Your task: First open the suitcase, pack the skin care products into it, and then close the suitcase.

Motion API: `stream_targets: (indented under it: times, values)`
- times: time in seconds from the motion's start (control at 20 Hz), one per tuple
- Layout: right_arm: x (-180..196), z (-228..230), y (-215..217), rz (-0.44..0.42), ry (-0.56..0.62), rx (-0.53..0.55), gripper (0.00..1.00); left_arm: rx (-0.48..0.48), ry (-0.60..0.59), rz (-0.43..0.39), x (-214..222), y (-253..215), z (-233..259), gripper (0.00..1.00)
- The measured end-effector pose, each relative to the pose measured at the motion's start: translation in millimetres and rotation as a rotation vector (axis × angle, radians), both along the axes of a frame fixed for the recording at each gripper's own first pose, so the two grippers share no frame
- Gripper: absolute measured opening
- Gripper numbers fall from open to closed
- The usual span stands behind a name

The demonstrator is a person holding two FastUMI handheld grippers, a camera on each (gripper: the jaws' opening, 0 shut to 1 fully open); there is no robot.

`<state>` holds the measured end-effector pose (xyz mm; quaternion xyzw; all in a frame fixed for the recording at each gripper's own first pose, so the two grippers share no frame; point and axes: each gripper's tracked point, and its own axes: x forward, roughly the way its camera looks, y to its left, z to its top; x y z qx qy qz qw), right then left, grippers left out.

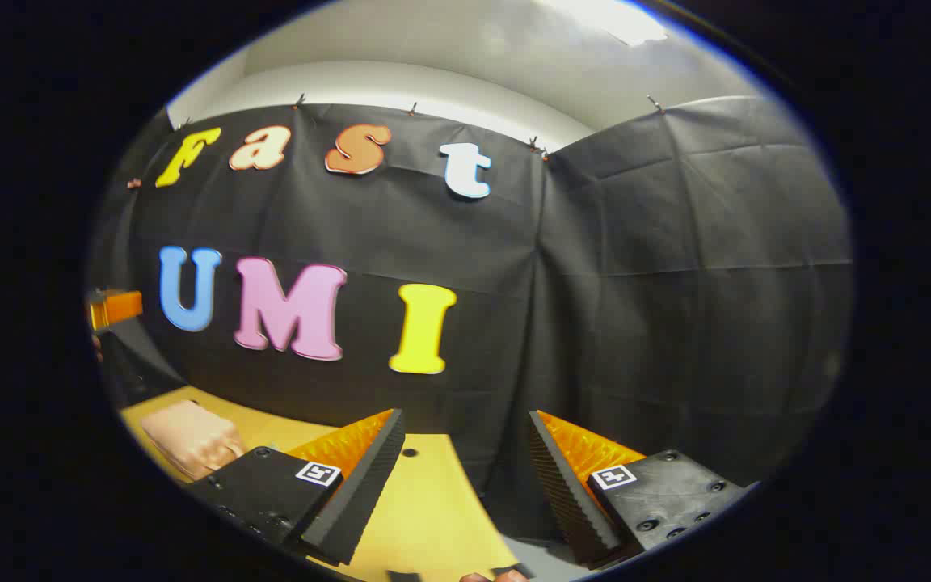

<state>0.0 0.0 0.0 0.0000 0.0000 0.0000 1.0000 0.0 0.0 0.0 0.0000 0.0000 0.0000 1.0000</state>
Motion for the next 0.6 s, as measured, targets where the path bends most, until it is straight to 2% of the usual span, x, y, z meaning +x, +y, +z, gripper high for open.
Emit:
stream_targets:
  times: [0.1,0.15,0.3,0.4,0.6]
  values:
    - [11,13,39,0.058,-0.017,0.086,0.95,0.030,-0.004,0.005,-4,12,2,0.92]
    - [16,17,59,0.091,-0.019,0.127,0.95,0.046,-0.007,0.006,-7,19,3,0.96]
    - [34,11,95,0.120,0.007,0.196,0.96,0.018,0.002,0.019,-17,42,4,0.95]
    - [42,4,115,0.129,0.026,0.198,0.97,-0.009,0.008,0.027,-21,55,3,0.95]
    - [52,15,150,0.201,0.012,0.125,0.97,0.023,0.009,0.075,-19,79,5,0.96]
